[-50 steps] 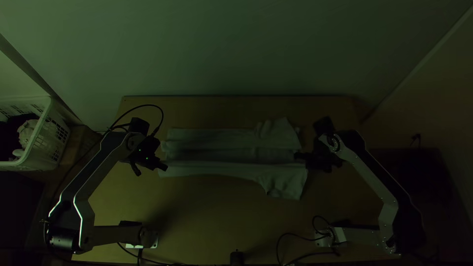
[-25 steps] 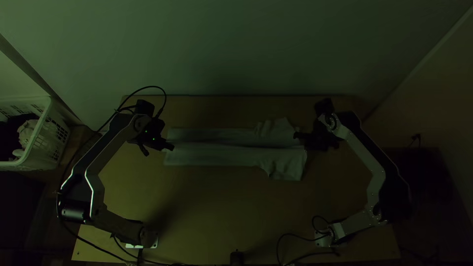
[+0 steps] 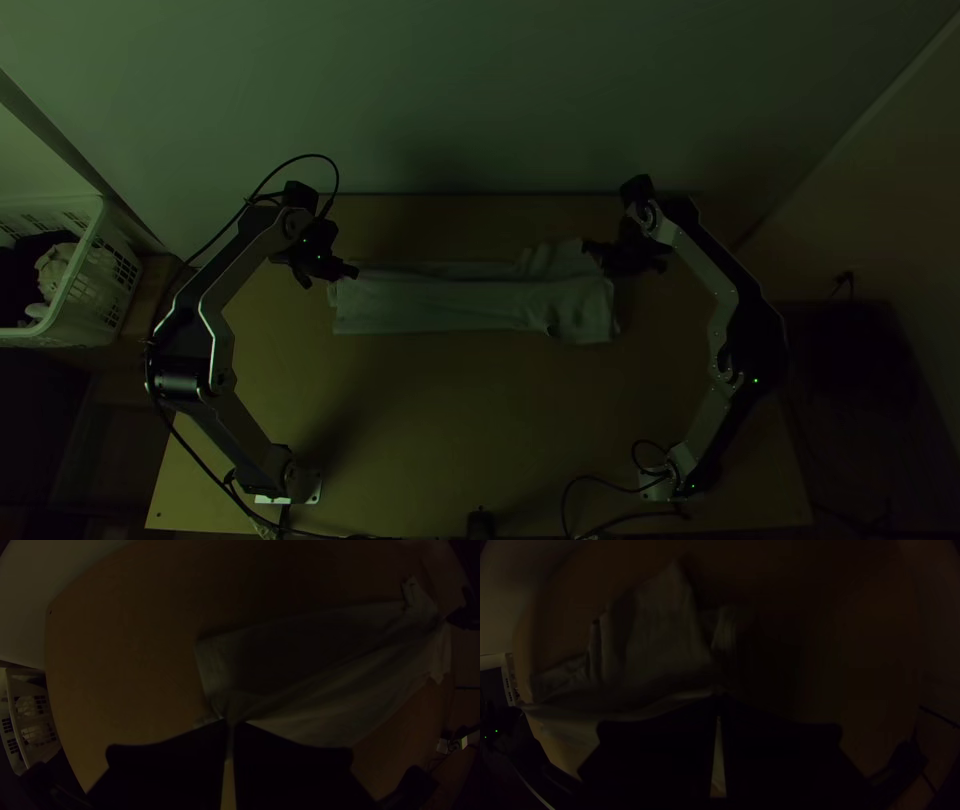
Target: Fold the t-shirt
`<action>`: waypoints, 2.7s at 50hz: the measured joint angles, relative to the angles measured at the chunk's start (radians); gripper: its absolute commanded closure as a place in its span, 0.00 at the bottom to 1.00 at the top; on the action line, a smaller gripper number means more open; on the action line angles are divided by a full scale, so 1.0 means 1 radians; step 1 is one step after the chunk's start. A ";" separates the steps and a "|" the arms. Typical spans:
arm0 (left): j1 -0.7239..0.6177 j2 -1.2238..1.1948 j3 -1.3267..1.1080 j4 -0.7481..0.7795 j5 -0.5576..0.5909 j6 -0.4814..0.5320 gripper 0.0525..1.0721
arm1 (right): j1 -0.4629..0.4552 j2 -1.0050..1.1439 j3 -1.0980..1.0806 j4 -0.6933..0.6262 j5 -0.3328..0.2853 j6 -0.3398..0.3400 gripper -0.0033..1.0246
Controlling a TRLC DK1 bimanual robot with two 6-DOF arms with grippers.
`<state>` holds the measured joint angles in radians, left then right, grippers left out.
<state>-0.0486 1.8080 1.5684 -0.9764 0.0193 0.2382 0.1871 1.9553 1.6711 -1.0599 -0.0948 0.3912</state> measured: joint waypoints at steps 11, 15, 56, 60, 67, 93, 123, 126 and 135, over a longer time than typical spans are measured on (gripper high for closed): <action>0.010 0.018 0.003 0.004 0.000 -0.011 0.04 | -0.029 0.074 0.097 0.011 0.005 0.000 0.16; 0.017 0.018 0.003 0.014 0.028 -0.020 0.04 | -0.035 0.084 0.128 0.013 0.021 0.000 0.14; 0.330 0.027 -0.112 0.075 0.534 -0.032 0.04 | -0.157 -0.151 0.321 0.032 0.007 0.054 0.04; 0.344 0.048 -0.129 0.087 0.552 -0.029 0.04 | -0.158 -0.186 0.335 0.034 -0.003 0.054 0.04; 0.353 0.083 -0.168 0.109 0.573 -0.017 0.04 | -0.158 -0.229 0.340 0.035 -0.011 0.053 0.04; 0.205 0.111 -0.209 0.248 0.693 -0.110 0.04 | -0.158 -0.280 0.338 0.034 -0.011 0.053 0.04; -0.024 0.042 -0.293 0.457 0.388 -0.378 0.98 | -0.150 -0.349 0.195 0.034 -0.011 0.053 0.04; -0.021 0.035 -0.302 0.455 0.388 -0.382 0.98 | -0.150 -0.355 0.181 0.035 -0.011 0.053 0.04; 0.043 -0.011 -0.318 0.365 0.379 -0.370 0.98 | -0.150 -0.398 0.106 0.080 -0.011 0.053 0.04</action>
<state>-0.0059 1.7973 1.2507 -0.6109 0.3985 -0.1314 0.0372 1.5570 1.7775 -0.9794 -0.1059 0.4438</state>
